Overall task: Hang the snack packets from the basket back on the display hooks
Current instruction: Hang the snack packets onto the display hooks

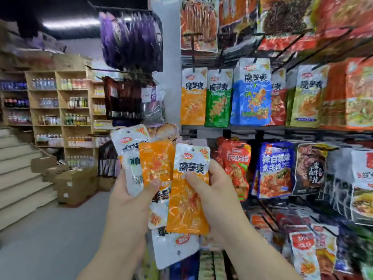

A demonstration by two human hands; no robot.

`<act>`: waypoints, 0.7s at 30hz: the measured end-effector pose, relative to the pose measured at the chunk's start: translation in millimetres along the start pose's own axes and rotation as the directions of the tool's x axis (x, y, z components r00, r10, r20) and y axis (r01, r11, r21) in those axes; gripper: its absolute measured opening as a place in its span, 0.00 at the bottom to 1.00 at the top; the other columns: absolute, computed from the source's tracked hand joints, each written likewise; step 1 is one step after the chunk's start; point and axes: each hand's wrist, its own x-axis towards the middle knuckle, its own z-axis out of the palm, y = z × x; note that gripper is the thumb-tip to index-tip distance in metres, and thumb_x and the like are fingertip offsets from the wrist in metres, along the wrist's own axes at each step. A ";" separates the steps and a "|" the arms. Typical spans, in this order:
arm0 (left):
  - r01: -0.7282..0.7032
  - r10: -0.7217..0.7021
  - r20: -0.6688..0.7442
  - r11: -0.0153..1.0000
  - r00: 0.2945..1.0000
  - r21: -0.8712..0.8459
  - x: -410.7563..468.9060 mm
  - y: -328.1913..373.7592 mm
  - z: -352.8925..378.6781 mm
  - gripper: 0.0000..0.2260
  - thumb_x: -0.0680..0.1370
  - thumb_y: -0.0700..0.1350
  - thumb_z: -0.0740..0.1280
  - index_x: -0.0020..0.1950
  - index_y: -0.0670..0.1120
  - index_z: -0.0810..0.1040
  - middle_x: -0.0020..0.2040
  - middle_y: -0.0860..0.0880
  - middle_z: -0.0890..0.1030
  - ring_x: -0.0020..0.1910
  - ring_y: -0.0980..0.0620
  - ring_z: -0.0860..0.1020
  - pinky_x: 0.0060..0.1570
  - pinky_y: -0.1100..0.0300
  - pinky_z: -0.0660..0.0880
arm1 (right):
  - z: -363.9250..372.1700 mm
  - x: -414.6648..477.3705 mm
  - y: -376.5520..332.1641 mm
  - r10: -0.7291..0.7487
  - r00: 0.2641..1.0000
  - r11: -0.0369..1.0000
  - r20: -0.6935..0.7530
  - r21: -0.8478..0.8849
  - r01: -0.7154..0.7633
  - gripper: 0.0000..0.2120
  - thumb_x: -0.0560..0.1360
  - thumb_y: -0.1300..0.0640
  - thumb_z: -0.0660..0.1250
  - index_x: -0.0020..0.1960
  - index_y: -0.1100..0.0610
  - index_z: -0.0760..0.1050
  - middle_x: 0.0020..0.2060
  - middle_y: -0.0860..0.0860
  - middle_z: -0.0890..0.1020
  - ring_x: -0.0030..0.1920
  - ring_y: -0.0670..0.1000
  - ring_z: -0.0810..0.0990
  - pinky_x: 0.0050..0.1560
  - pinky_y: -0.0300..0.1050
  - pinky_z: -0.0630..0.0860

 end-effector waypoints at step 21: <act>0.037 -0.005 0.280 0.993 0.960 -0.111 118.4 63.5 -24.1 0.11 0.80 0.41 0.73 0.58 0.56 0.81 0.51 0.50 0.88 0.50 0.41 0.87 0.54 0.36 0.81 | 43.6 135.1 -129.2 -0.257 0.923 0.931 -0.288 -0.330 0.156 0.17 0.85 0.51 0.63 0.58 0.67 0.74 0.41 0.57 0.75 0.39 0.57 0.74 0.40 0.56 0.76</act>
